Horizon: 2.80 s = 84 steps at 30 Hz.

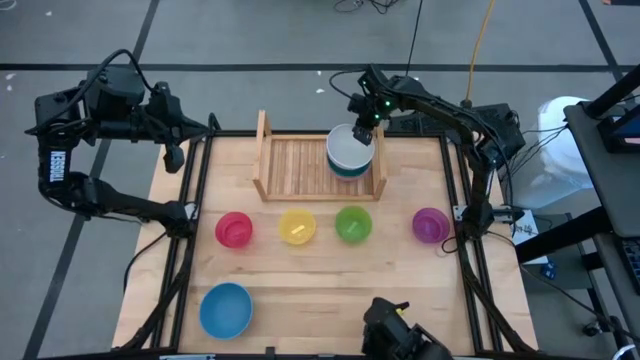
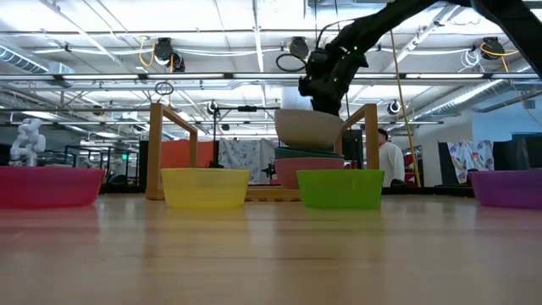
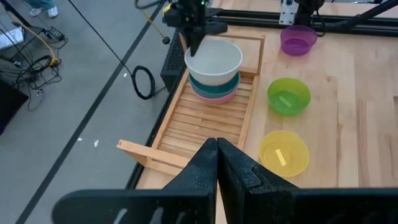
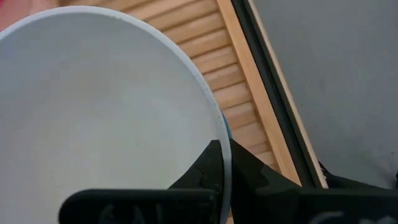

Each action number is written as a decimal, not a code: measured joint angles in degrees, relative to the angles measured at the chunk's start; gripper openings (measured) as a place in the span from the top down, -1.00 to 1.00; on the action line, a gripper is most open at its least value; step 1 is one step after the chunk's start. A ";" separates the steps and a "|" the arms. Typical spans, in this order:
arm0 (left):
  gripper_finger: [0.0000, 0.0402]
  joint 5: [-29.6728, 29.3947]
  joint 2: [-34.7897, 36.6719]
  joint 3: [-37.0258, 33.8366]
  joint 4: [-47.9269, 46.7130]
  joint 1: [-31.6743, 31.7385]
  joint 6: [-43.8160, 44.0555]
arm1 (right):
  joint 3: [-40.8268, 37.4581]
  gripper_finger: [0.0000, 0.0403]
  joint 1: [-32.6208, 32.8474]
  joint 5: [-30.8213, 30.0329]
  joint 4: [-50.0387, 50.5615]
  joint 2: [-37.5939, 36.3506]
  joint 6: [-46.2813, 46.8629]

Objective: Place and stack bowls onto a shelf
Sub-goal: Stack the white bowl into the dark green bowl, then stack the blue bowl into the white bowl on the shelf

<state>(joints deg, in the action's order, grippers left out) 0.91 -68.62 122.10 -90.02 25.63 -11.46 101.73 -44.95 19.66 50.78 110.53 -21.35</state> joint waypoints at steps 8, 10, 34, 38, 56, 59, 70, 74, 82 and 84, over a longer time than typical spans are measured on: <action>0.96 -0.02 0.00 0.00 0.01 0.00 -0.02 | 0.00 1.00 0.00 -0.22 -0.41 3.31 -1.30; 0.96 -0.02 0.00 0.00 0.02 0.00 -0.01 | 0.00 1.00 0.00 -0.25 -0.76 3.62 -2.59; 0.96 -0.02 0.00 0.00 0.04 0.00 -0.02 | -0.24 0.90 0.20 -1.59 -0.35 3.77 -4.05; 0.96 -0.02 0.00 0.00 0.04 0.00 -0.04 | -0.24 0.79 0.73 -1.60 1.02 3.75 -5.34; 0.96 -1.49 0.00 0.00 0.02 0.00 4.41 | -0.28 0.38 2.67 -7.96 -0.63 -1.22 -10.98; 0.96 -1.64 0.00 0.00 0.02 0.00 4.76 | -0.28 0.38 2.94 -7.87 -1.31 -4.13 -11.26; 0.96 1.10 0.08 0.00 0.02 -1.18 4.10 | -0.28 0.40 6.46 -8.78 -4.04 -23.55 -11.00; 0.98 1.93 0.09 0.00 0.02 -3.20 3.28 | -0.28 0.40 8.59 -13.63 -4.05 -30.14 -10.73; 0.95 2.05 -0.53 0.00 0.00 -5.09 5.29 | -0.28 0.40 11.39 -15.45 -3.95 -38.08 -6.02; 0.90 1.05 -1.32 0.00 0.00 -5.09 8.18 | -0.28 0.40 11.83 -15.47 -3.93 -39.08 -5.92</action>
<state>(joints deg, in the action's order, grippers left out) 1.96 -69.94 122.10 -90.02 20.53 -3.28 101.45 -33.12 4.19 46.85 71.46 -27.27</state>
